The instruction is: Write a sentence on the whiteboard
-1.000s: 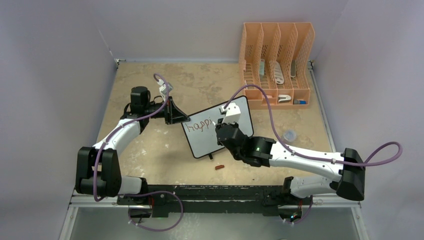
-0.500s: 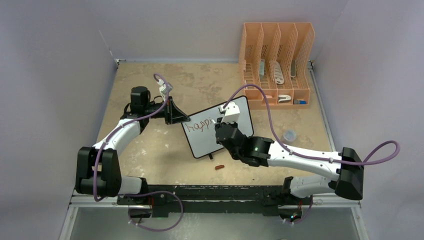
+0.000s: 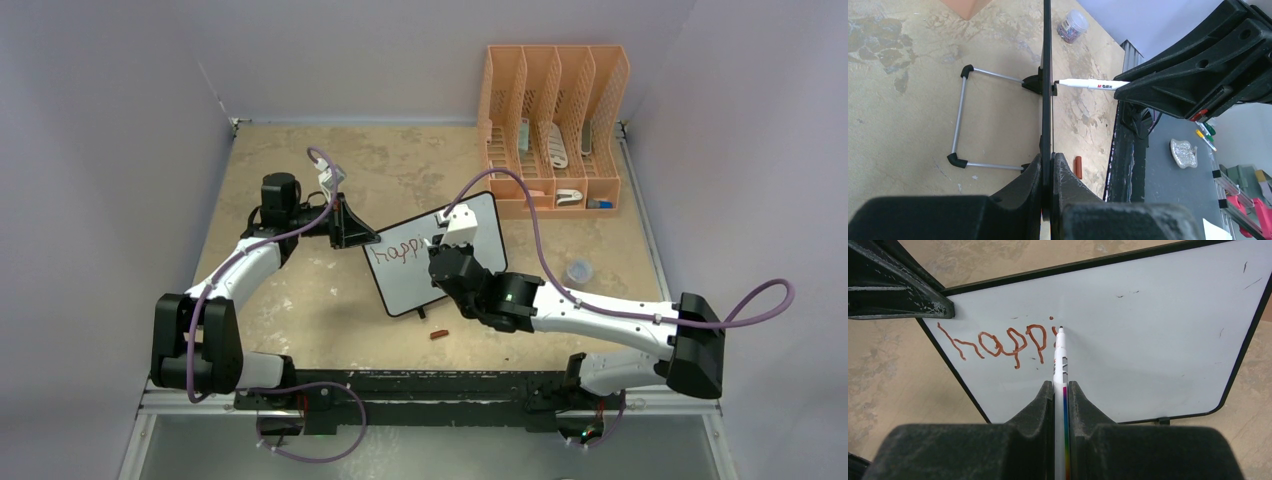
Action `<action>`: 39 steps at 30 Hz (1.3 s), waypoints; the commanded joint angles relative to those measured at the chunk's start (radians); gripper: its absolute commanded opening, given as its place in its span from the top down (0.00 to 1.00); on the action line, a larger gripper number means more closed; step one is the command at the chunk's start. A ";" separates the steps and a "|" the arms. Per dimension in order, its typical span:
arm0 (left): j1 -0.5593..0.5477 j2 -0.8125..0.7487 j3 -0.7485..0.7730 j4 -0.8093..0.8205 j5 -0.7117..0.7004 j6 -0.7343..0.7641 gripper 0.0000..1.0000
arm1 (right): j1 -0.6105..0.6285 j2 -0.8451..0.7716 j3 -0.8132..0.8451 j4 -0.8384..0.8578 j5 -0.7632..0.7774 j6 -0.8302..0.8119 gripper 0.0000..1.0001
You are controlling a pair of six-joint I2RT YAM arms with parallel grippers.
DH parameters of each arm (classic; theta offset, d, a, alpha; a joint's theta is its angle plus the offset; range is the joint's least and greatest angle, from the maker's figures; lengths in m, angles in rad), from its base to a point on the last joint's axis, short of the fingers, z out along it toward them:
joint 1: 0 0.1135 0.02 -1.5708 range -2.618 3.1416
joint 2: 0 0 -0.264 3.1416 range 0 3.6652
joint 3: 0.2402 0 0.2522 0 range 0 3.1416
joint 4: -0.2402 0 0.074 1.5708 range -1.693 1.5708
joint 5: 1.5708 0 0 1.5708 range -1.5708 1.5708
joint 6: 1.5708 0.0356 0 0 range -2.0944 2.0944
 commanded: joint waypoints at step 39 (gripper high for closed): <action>-0.021 0.019 0.006 -0.039 -0.005 0.032 1.00 | -0.024 0.020 -0.002 -0.077 -0.035 0.054 1.00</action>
